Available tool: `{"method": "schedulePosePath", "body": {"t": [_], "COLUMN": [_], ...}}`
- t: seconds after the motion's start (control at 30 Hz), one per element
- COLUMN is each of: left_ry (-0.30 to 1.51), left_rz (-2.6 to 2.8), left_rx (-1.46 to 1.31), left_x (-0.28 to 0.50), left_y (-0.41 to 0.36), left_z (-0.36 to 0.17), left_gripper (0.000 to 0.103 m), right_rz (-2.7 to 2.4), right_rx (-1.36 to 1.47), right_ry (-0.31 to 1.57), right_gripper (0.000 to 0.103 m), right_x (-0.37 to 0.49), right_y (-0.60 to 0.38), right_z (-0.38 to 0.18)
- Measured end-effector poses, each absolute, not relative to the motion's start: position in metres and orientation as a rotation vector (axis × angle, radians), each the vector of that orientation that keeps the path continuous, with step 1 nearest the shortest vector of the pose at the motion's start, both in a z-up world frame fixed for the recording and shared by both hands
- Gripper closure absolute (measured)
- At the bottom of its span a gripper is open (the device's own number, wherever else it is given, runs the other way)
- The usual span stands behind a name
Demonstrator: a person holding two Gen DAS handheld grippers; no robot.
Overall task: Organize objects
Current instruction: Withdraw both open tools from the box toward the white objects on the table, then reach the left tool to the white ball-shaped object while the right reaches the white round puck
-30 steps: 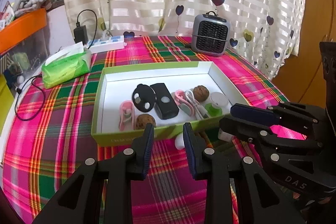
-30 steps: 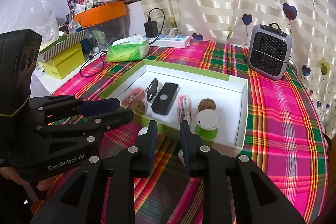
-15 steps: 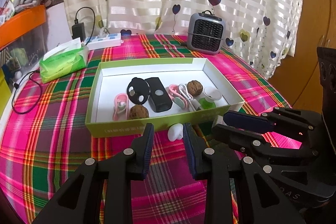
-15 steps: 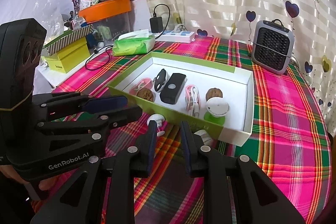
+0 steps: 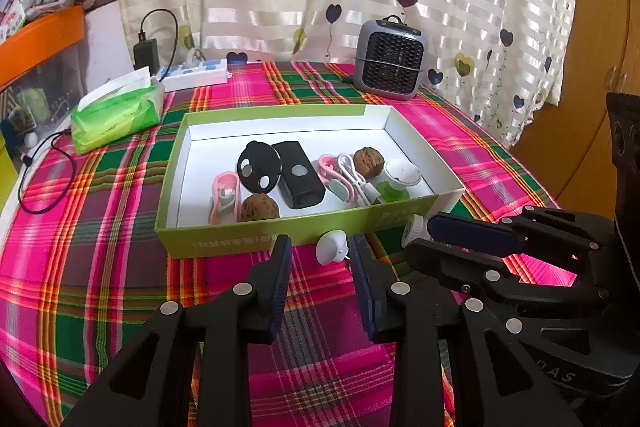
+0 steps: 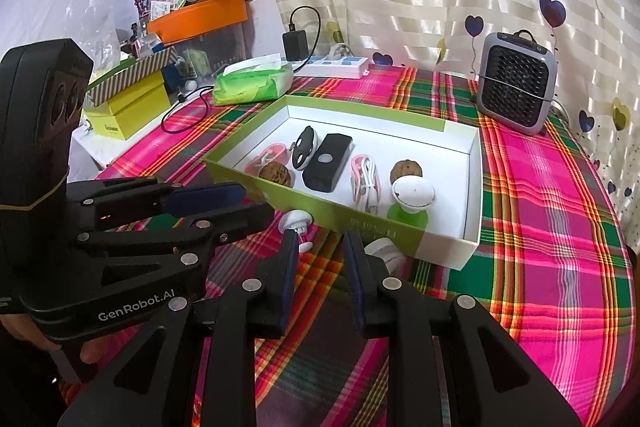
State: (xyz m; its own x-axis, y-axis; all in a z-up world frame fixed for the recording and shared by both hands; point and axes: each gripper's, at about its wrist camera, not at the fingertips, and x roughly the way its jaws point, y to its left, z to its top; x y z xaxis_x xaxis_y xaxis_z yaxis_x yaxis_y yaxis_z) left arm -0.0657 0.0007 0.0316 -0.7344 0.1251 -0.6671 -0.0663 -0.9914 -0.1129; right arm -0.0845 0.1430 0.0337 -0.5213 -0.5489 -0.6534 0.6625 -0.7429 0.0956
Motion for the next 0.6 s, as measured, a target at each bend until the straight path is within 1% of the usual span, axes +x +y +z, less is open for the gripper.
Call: {"method": "schedulePosePath", "body": {"t": [0.6], "left_ry": [-0.128], "left_rz": [2.801], "left_rx": [-1.098], "left_x": [-0.0634], "left_y": [0.0053], "left_z": [0.0289], "left_gripper": [0.068], "right_rz": [-2.263], "right_rx": [0.9], "right_ry": [0.21], "right_gripper": [0.078], "right_x": [-0.0823], "right_y": [0.1511], "right_z": [0.0312]}}
